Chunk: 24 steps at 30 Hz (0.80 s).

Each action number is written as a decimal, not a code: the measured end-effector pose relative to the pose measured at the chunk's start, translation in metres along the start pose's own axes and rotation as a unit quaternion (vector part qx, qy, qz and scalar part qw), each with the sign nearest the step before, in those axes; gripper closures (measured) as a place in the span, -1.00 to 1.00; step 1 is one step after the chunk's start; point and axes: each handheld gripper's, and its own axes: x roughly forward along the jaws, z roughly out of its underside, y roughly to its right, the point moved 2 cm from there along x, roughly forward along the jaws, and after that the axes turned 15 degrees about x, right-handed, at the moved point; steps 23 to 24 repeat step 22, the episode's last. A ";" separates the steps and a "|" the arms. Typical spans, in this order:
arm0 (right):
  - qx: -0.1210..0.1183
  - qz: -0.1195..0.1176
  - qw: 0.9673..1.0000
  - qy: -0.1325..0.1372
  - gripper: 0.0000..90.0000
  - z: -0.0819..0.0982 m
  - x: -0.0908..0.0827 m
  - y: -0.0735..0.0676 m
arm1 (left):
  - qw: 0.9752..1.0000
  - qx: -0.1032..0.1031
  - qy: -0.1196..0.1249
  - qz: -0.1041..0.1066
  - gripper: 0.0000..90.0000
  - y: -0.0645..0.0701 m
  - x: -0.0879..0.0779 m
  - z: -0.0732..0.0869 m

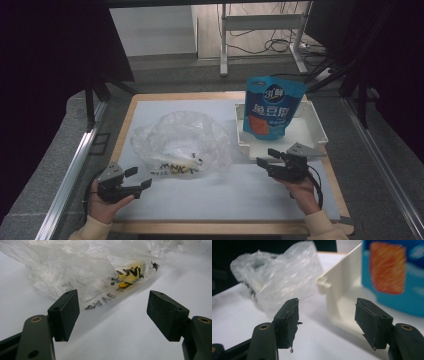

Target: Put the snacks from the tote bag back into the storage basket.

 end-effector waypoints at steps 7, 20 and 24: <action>-0.017 -0.005 0.999 -0.028 -0.22 0.018 0.009 -0.010 | 1.000 0.002 0.001 -0.001 -0.41 0.001 -0.001 -0.001; -0.023 0.006 0.999 -0.037 -0.23 0.025 0.010 -0.007 | 1.000 0.005 0.000 -0.002 -0.41 0.001 -0.002 0.000; -0.026 0.007 0.999 -0.038 -0.23 0.026 0.010 -0.007 | 1.000 0.005 -0.001 -0.003 -0.42 0.001 -0.002 0.001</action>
